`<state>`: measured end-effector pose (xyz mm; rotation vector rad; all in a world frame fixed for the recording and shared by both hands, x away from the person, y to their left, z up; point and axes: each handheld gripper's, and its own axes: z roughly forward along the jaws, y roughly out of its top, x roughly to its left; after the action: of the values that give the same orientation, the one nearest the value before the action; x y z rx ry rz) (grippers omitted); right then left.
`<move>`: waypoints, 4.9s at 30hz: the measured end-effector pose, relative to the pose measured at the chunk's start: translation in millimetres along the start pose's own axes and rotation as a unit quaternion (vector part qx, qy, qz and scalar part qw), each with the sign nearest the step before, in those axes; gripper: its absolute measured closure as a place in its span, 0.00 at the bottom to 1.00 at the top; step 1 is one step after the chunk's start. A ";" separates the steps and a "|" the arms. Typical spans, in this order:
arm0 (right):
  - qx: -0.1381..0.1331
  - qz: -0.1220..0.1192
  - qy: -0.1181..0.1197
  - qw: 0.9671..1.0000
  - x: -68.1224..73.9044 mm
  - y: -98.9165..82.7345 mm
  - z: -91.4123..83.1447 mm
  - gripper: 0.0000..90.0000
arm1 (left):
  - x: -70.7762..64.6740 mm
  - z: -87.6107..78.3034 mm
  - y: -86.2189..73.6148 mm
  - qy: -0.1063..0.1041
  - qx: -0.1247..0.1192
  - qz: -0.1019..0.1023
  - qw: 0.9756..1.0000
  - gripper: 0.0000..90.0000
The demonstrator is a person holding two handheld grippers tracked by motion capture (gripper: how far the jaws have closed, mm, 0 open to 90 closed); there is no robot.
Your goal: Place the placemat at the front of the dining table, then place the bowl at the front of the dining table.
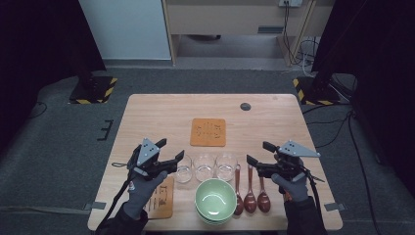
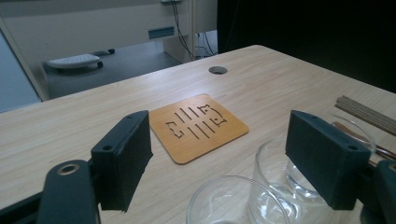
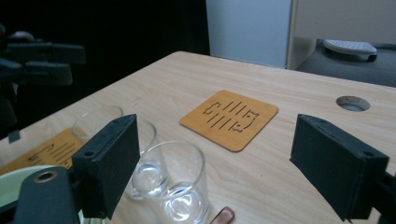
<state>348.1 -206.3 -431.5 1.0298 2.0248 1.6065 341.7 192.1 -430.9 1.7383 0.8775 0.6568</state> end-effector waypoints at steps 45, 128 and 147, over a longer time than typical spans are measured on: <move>0.097 -0.077 0.101 0.987 57.1 -26.2 35.2 0.43 | -68.7 6.7 -16.6 -0.106 0.102 0.015 0.989 0.49; 0.108 -0.164 0.117 0.974 82.1 -30.1 41.2 0.90 | -87.2 8.8 -22.7 -0.144 0.126 0.016 0.981 0.93; 0.134 -0.151 0.115 0.973 82.0 -29.3 42.9 0.91 | -89.3 7.3 -19.9 -0.145 0.111 0.024 0.983 0.91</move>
<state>312.5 -120.2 -458.7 0.5943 2.4651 1.3713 290.4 119.5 -453.7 1.9994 0.7265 0.3337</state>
